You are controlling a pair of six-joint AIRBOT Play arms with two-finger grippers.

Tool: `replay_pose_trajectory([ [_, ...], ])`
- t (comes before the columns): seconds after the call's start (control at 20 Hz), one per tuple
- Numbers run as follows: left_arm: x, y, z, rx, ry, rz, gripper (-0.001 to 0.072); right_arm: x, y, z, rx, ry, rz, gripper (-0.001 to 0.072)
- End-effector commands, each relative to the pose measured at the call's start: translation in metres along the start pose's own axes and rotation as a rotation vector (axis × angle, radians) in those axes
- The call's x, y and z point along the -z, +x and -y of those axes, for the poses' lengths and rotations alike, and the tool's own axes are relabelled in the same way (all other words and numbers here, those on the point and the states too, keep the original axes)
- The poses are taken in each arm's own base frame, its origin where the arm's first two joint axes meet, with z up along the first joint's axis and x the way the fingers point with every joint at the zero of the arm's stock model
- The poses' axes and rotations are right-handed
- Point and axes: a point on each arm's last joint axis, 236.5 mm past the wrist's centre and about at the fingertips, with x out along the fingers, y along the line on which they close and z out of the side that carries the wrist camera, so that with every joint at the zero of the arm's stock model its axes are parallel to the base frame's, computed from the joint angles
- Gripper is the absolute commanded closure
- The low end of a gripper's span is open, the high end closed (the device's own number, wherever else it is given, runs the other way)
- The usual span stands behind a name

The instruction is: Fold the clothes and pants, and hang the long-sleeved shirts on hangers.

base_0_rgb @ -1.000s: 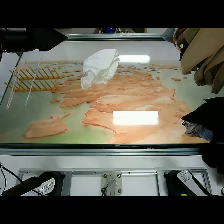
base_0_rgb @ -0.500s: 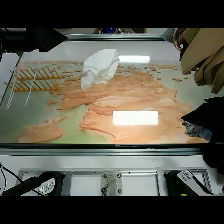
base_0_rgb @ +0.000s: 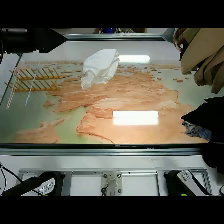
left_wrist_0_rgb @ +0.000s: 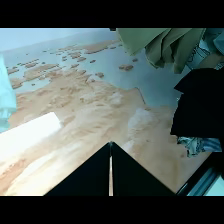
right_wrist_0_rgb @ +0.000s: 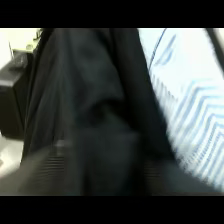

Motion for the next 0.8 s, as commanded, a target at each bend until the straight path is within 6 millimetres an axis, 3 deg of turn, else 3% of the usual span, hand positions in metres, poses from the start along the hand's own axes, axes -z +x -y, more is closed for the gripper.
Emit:
replay_pose_trajectory([
  [0.0,0.0,0.0,0.0,0.0,0.0,-0.001,0.0691,-0.035,-0.023,-0.009,-0.049,0.038,0.121,0.0079],
  [0.1,0.0,0.0,0.0,0.0,0.0,-0.002,0.0691,-0.063,-0.048,-0.027,-0.15,0.129,0.218,0.0079],
  [0.2,0.001,0.0,0.0,0.001,0.001,-0.006,0.0691,-0.087,-0.075,-0.062,-0.329,0.211,0.288,0.0079],
  [0.4,0.017,0.001,-0.016,-0.072,0.021,-0.072,0.0692,-0.091,-0.147,-0.176,-0.87,0.163,0.314,0.0092],
  [0.45,0.021,0.002,-0.022,-0.102,0.027,-0.09,0.0692,-0.083,-0.168,-0.205,-0.997,0.131,0.298,0.0131],
  [0.55,0.033,0.01,-0.028,-0.14,0.037,-0.123,0.0692,-0.046,-0.208,-0.259,-1.226,0.042,0.187,0.0131],
  [0.65,0.055,0.026,-0.026,-0.122,0.01,-0.16,0.0692,0.013,-0.264,-0.307,-1.484,-0.093,0.008,0.0132],
  [0.75,0.086,0.044,-0.027,-0.107,-0.032,-0.205,0.0692,0.077,-0.326,-0.334,-1.714,-0.232,-0.192,0.0132],
])
